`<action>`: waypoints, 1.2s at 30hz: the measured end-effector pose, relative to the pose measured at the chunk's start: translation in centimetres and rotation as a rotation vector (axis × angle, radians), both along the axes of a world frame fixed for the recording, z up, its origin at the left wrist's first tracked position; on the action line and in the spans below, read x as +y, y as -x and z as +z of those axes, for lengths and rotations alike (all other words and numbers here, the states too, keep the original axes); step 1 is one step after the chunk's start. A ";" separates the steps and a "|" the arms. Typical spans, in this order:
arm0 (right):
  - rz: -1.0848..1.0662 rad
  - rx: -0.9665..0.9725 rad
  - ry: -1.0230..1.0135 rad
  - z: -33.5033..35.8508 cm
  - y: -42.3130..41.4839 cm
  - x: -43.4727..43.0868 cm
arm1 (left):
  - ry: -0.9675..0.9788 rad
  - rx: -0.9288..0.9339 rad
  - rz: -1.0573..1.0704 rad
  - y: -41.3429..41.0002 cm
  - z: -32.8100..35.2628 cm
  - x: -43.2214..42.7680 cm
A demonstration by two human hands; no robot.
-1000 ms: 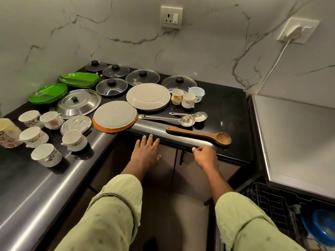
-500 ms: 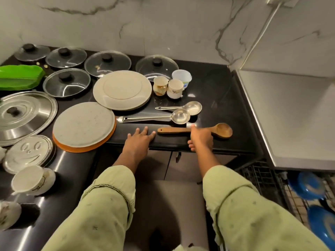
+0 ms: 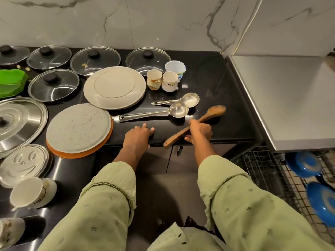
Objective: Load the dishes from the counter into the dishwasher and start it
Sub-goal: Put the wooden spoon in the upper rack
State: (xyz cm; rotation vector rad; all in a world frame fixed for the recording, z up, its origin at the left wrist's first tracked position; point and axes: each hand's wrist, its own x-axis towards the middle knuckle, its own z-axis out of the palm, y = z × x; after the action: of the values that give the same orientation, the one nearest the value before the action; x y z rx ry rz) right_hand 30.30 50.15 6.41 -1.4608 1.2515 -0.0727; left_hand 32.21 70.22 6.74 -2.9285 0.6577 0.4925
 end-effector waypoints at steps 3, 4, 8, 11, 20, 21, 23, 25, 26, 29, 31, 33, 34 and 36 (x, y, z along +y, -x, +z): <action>0.052 -0.026 -0.038 0.2 1.3 -0.7 | 0.041 -0.025 0.028 0.4 -0.1 -0.2; 0.076 -0.036 -0.067 0.3 1.8 -0.8 | 0.058 -0.027 0.042 0.5 -0.3 -0.2; 0.197 -0.079 -0.150 0.4 4.2 -2.6 | 0.073 -0.027 0.038 0.7 -0.9 -0.2; 0.282 -0.044 -0.199 1.1 6.1 -3.8 | 0.070 -0.035 0.032 0.6 -1.2 -0.2; 0.508 -0.122 -0.139 2.6 12.3 -7.2 | 0.194 -0.270 -0.001 7.3 -1.4 -1.8; 0.525 -0.140 -0.121 2.6 13.0 -7.7 | 0.248 -0.265 0.018 8.7 -1.4 -2.3; 0.563 -0.175 -0.080 2.2 14.4 -8.5 | 0.339 -0.229 0.057 11.2 -1.5 -3.6; 0.589 -0.214 -0.038 1.7 15.8 -9.4 | 0.362 -0.194 0.050 13.5 -1.6 -5.1; 0.593 -0.234 -0.019 1.4 16.6 -9.9 | 0.356 -0.182 0.038 14.7 -1.7 -5.8; 0.575 -0.258 0.013 0.7 19.4 -11.3 | 0.340 -0.165 0.012 18.3 -1.8 -8.2; 0.563 -0.263 0.014 0.2 21.3 -12.2 | 0.319 -0.172 0.003 20.8 -1.6 -9.9; 0.553 -0.284 0.003 -0.2 23.4 -13.3 | 0.292 -0.181 0.005 23.6 -1.3 -11.6; 0.550 -0.294 0.004 -0.2 24.3 -13.9 | 0.286 -0.179 0.007 24.7 -1.2 -12.4; 0.570 -0.310 0.025 -0.2 26.6 -15.4 | 0.277 -0.160 0.016 27.8 -1.0 -14.3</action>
State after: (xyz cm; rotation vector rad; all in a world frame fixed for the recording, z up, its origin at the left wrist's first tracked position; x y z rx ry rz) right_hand 3.68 34.80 6.19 -1.7029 0.5596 0.0673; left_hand 4.38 55.93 5.76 -3.1875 0.7357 0.1756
